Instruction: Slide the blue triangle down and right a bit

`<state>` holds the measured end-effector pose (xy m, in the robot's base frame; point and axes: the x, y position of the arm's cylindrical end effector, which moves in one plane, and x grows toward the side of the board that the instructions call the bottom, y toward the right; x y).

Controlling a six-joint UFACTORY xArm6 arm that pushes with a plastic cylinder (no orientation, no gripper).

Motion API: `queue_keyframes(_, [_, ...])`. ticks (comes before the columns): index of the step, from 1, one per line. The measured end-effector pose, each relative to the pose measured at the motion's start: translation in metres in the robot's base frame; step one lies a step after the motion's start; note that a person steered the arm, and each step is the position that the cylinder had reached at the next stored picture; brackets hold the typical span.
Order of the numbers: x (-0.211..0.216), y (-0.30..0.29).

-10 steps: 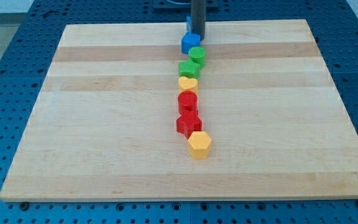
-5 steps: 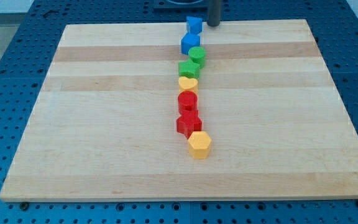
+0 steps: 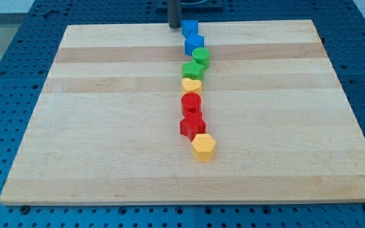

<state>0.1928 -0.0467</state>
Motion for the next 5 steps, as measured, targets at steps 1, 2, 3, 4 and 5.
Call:
queue_keyframes(1, [0.006,0.003])
queue_keyframes(2, [0.015,0.019])
queue_keyframes(3, [0.018,0.027])
queue_keyframes(4, [0.018,0.027])
queue_keyframes(5, [0.021,0.01])
